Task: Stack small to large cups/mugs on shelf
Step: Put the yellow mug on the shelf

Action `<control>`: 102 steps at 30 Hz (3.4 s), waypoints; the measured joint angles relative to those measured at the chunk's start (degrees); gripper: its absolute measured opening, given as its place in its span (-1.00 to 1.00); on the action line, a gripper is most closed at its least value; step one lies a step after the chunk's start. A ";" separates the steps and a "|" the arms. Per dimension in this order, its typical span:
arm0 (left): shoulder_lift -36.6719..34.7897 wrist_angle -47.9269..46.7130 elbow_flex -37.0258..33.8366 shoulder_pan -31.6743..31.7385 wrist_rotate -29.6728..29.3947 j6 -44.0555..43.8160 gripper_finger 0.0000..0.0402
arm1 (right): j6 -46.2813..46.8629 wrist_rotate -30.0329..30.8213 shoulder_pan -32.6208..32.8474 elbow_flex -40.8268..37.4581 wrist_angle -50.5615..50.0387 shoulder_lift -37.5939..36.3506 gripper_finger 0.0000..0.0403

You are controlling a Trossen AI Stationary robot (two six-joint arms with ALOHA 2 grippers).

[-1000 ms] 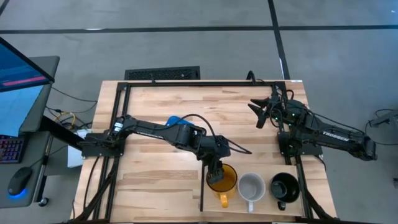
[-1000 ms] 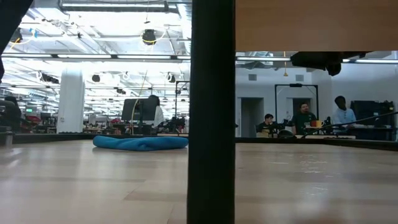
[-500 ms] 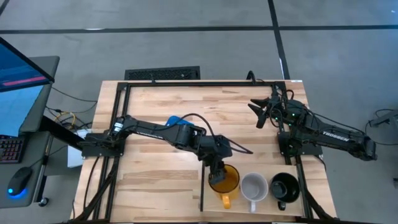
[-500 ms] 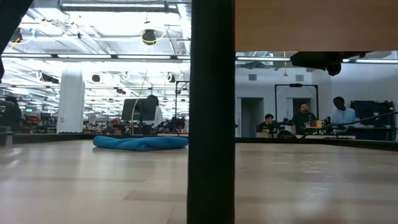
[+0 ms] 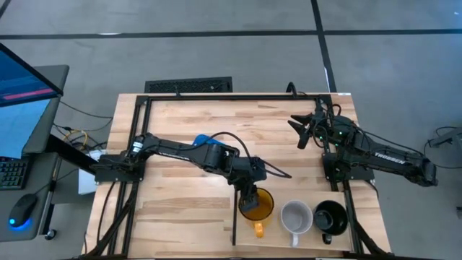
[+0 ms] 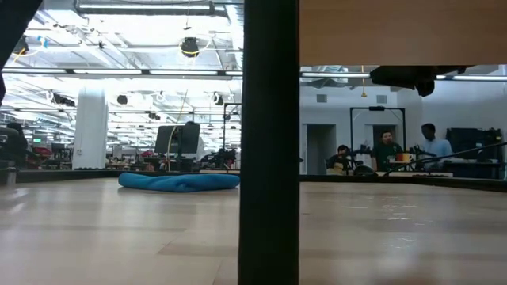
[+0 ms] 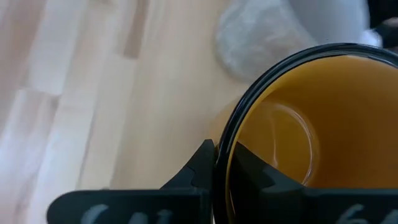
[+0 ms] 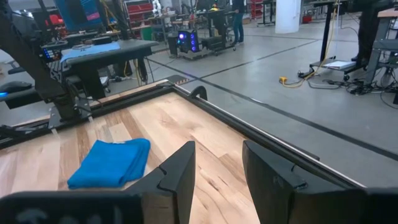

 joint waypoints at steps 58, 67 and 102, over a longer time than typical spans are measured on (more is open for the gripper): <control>0.46 -7.90 5.35 -0.91 -9.53 14.23 -0.94 | 0.04 0.02 0.00 0.00 0.03 0.00 -0.23; 2.98 -7.00 5.39 -0.91 -7.00 13.30 -0.94 | 0.04 0.02 -0.02 0.00 -0.02 0.02 -0.23; 4.17 -7.13 7.13 -2.44 -6.23 9.88 -0.92 | 0.03 0.02 -0.02 -0.02 -1.45 0.02 -0.23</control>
